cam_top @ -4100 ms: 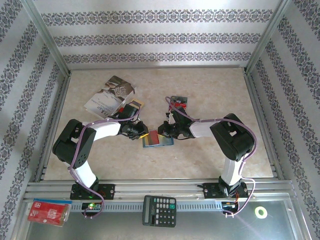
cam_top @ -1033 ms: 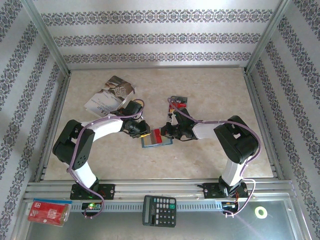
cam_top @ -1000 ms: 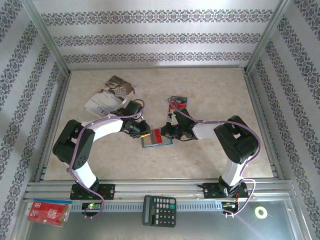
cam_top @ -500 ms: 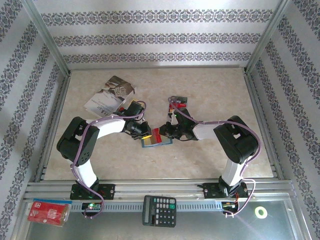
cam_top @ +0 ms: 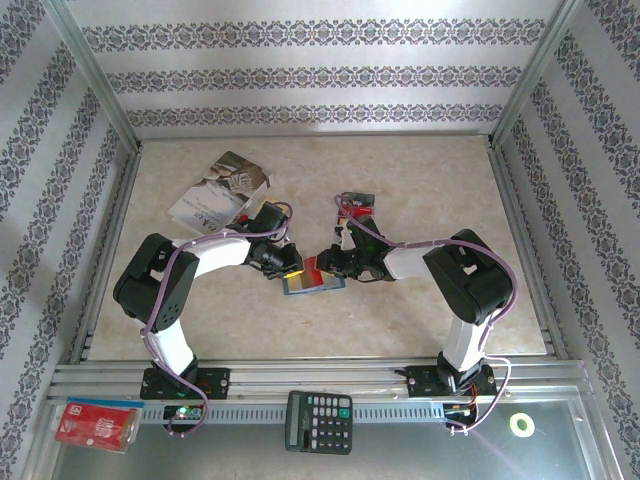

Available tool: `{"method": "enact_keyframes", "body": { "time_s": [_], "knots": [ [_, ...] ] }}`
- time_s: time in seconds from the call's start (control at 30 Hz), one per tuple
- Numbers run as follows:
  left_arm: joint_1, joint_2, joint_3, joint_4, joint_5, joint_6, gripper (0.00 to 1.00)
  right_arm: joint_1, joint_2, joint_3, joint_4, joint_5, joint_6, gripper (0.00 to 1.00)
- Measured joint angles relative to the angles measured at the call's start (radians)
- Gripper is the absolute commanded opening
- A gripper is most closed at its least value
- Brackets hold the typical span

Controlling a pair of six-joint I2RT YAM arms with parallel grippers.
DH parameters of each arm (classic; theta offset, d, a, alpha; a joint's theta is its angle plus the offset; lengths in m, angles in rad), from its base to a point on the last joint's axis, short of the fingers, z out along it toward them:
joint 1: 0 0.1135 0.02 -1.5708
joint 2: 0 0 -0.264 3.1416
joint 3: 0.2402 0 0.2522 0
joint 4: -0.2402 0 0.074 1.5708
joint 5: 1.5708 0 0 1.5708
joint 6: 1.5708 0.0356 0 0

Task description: Take the credit cards out of the card holder

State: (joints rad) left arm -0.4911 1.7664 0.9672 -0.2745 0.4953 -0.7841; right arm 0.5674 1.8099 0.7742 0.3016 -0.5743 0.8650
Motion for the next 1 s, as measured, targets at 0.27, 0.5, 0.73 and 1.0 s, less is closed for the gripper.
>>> {"method": "enact_keyframes", "body": {
  "time_s": [0.27, 0.5, 0.73, 1.0],
  "knots": [
    [0.0, -0.004, -0.002, 0.002, -0.003, 0.0, 0.16, 0.0, 0.005, -0.011, 0.018, 0.0, -0.004, 0.05],
    [-0.005, -0.033, -0.013, 0.005, -0.042, 0.018, 0.25, -0.009, -0.088, -0.068, 0.043, 0.036, -0.034, 0.0],
    [-0.005, -0.138, -0.028, 0.036, -0.1, 0.053, 0.47, -0.064, -0.266, -0.144, 0.055, 0.06, -0.108, 0.0],
    [-0.005, -0.194, -0.028, 0.208, -0.039, 0.05, 0.66, -0.137, -0.378, -0.14, 0.086, -0.023, -0.134, 0.0]
  ]
}}
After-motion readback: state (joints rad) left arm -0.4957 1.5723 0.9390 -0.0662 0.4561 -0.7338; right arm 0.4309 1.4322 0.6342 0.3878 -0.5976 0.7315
